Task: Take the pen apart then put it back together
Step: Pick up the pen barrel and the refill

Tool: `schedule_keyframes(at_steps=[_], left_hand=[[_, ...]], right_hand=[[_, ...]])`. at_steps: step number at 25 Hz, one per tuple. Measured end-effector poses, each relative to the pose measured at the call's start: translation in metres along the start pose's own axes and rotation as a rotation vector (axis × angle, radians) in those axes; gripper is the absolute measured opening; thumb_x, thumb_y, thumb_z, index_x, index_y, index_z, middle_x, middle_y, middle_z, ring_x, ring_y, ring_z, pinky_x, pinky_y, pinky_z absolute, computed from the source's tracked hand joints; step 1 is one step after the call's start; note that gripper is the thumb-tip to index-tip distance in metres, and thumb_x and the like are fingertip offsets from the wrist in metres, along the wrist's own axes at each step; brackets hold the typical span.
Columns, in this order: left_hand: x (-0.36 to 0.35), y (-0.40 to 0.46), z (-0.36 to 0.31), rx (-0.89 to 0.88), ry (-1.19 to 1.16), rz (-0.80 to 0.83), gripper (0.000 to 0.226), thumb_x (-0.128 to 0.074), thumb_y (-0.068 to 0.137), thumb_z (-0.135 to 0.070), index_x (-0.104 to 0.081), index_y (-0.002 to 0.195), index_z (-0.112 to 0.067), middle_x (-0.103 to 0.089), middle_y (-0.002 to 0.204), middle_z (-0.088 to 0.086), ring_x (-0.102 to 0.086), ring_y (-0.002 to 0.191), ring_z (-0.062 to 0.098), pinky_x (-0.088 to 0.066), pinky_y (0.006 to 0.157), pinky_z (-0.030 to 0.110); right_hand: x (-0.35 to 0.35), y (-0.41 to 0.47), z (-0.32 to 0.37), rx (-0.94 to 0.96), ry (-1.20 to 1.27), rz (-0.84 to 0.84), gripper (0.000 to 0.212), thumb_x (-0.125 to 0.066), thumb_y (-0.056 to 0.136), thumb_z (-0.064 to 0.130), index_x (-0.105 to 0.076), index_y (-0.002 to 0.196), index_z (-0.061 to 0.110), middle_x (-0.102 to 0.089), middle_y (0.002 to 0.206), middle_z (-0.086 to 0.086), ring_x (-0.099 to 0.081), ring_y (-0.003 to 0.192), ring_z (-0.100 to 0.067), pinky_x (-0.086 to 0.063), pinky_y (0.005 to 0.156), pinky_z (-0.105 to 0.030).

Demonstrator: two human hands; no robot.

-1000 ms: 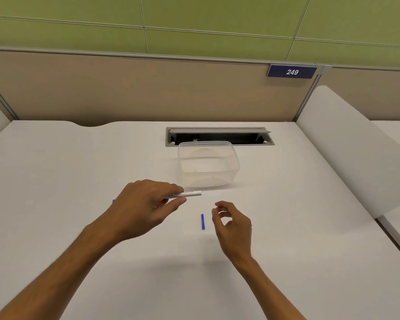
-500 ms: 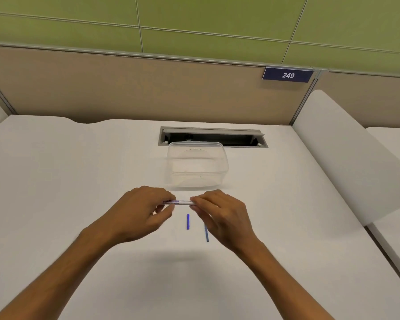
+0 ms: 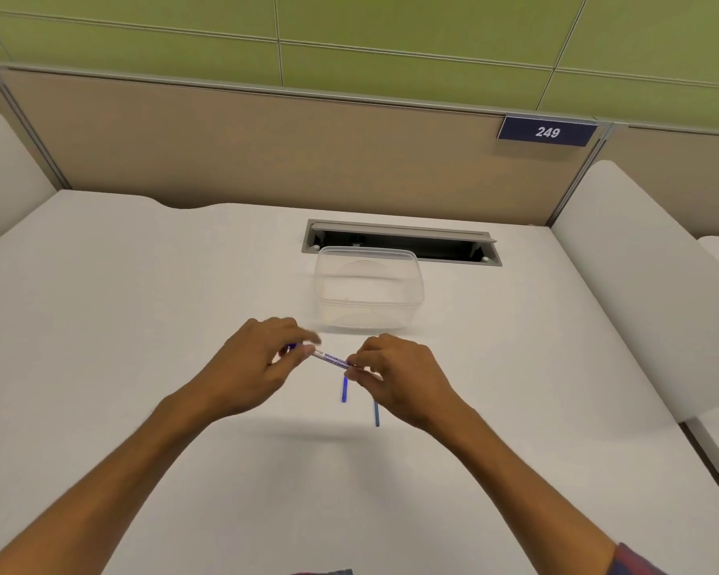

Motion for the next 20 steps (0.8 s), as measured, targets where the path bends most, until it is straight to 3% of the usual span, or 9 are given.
schedule_keyframes(at_steps=[2,4,6,9,11,14,17,20], left_hand=[[-0.001,-0.011,0.009,0.083,0.032,-0.121,0.051,-0.039,0.091,-0.058,-0.052,0.133,-0.032,-0.056,0.106,-0.024,-0.053,0.098,0.002,-0.04,0.087,0.029],[-0.012,-0.028,0.024,0.232,0.033,-0.196,0.061,-0.041,0.09,-0.059,-0.037,0.145,-0.032,-0.052,0.13,-0.011,-0.049,0.119,0.009,-0.039,0.099,0.036],[-0.036,-0.052,0.047,0.36,0.095,-0.137,0.072,-0.033,0.088,-0.066,-0.031,0.149,-0.028,-0.045,0.147,0.0,-0.04,0.135,0.019,-0.034,0.107,0.042],[-0.079,-0.093,0.083,0.452,0.242,0.081,0.093,-0.009,0.082,-0.081,-0.027,0.151,-0.023,-0.031,0.157,0.007,-0.025,0.146,0.025,-0.025,0.113,0.045],[-0.101,-0.112,0.1,0.46,0.3,0.12,0.095,0.0,0.082,-0.081,-0.025,0.152,-0.021,-0.023,0.16,0.006,-0.018,0.148,0.025,-0.018,0.117,0.045],[-0.114,-0.122,0.11,0.461,0.345,0.077,0.086,-0.002,0.088,-0.075,-0.021,0.154,-0.023,-0.015,0.162,0.001,-0.011,0.149,0.021,-0.007,0.119,0.04],[-0.117,-0.122,0.111,0.458,0.349,0.04,0.081,-0.007,0.09,-0.072,-0.021,0.154,-0.024,-0.015,0.162,0.0,-0.01,0.149,0.019,-0.006,0.119,0.039],[-0.118,-0.124,0.112,0.456,0.348,0.015,0.081,-0.007,0.09,-0.072,-0.022,0.153,-0.024,-0.017,0.162,-0.001,-0.011,0.149,0.018,-0.006,0.119,0.039]], right_hand=[[-0.013,0.001,-0.006,-0.181,0.208,0.084,0.019,-0.061,0.093,0.033,-0.075,0.1,0.022,-0.071,0.092,0.007,-0.062,0.086,-0.014,-0.049,0.073,-0.035],[-0.031,0.0,-0.013,-0.361,0.495,0.091,0.014,-0.069,0.087,0.028,-0.078,0.088,0.018,-0.073,0.079,0.004,-0.065,0.078,-0.018,-0.052,0.074,-0.038],[-0.05,-0.003,-0.019,-0.495,0.709,0.053,0.012,-0.073,0.083,0.023,-0.078,0.083,0.013,-0.076,0.077,-0.005,-0.069,0.076,-0.025,-0.057,0.07,-0.036],[-0.068,-0.008,-0.015,-0.605,0.952,0.011,0.011,-0.075,0.083,0.014,-0.077,0.087,0.004,-0.077,0.082,-0.012,-0.071,0.071,-0.016,-0.054,0.061,-0.023],[-0.077,-0.01,-0.009,-0.655,1.029,-0.037,0.011,-0.077,0.081,0.011,-0.076,0.088,0.003,-0.077,0.082,-0.012,-0.071,0.069,-0.011,-0.054,0.061,-0.022],[-0.088,-0.011,0.002,-0.649,0.986,-0.145,0.01,-0.078,0.08,0.011,-0.076,0.089,0.007,-0.077,0.083,-0.003,-0.071,0.071,-0.004,-0.055,0.065,-0.021],[-0.101,-0.015,0.017,-0.488,0.764,-0.23,0.008,-0.074,0.085,0.014,-0.075,0.092,0.011,-0.075,0.086,0.009,-0.068,0.078,0.008,-0.053,0.075,-0.014],[-0.124,-0.024,0.028,-0.381,0.6,-0.114,0.014,-0.068,0.09,0.018,-0.074,0.1,0.009,-0.078,0.097,0.001,-0.073,0.088,-0.008,-0.058,0.081,-0.028]])
Point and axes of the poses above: each hand's wrist, its own y-axis towards the middle knuckle, its own x-axis out of the back of the hand, z = x × y, the point moved 2 cm from there along y, towards the middle knuckle
